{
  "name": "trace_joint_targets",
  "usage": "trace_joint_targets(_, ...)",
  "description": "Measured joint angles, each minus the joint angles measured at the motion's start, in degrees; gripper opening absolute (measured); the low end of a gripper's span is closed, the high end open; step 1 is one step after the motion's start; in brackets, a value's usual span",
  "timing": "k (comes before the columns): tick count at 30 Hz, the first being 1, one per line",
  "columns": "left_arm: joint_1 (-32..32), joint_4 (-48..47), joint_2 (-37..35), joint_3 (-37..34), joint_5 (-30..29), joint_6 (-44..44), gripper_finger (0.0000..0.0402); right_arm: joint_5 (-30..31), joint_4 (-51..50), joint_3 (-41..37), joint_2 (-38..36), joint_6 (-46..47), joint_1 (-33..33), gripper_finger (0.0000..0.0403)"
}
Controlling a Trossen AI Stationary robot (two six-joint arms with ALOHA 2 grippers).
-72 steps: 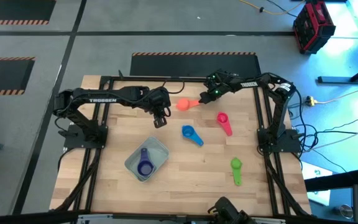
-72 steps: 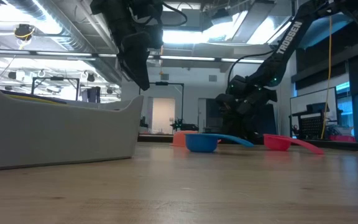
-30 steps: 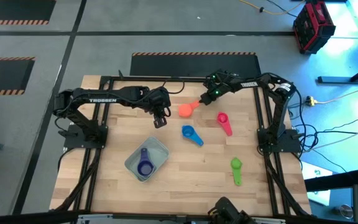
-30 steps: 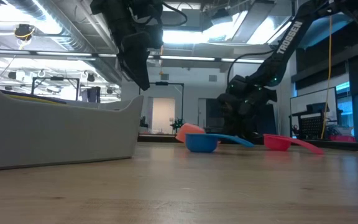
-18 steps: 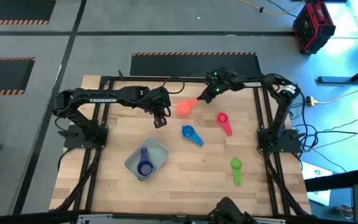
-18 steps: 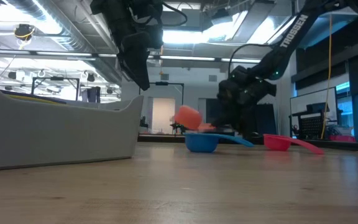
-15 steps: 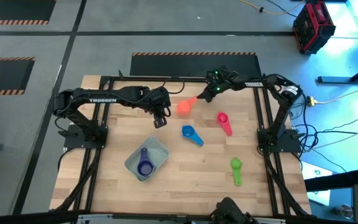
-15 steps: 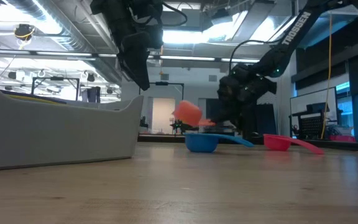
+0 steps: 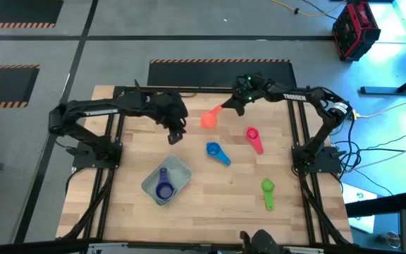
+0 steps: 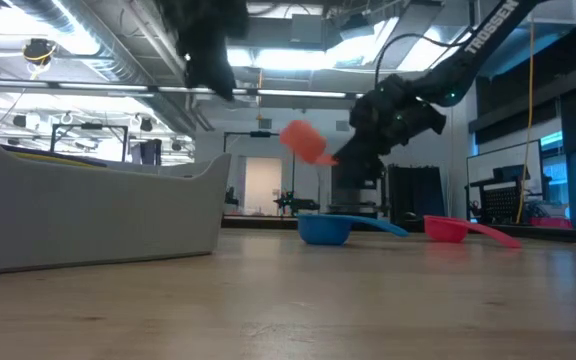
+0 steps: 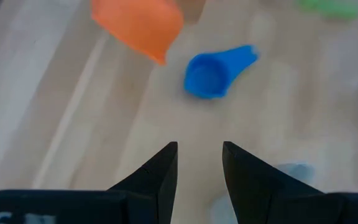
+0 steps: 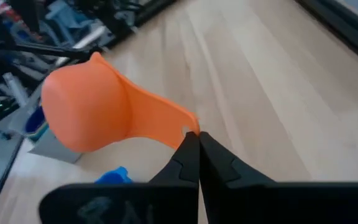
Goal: Nest measuring cups in basket
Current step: Stack the orange measuring cup on the violet measuring cup in the gray bin
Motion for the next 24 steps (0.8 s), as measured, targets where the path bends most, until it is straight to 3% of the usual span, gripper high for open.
trace_joint_targets(12, 3.6, 1.4, -13.8, 0.1, 11.8, -16.7, 0.0121, -2.6, 16.2, 0.0, -0.1, 0.1, 7.7, 0.0)
trace_joint_targets(18, 2.6, 2.5, -15.5, 0.2, 13.6, -26.3, 0.0121, -2.6, 24.9, 0.0, -0.1, 0.2, 12.0, 0.0)
trace_joint_targets(24, 0.7, 4.1, -15.6, 0.2, 17.5, -29.9, 0.0121, -2.5, 34.0, 0.0, -0.1, 0.0, 15.2, 0.0)
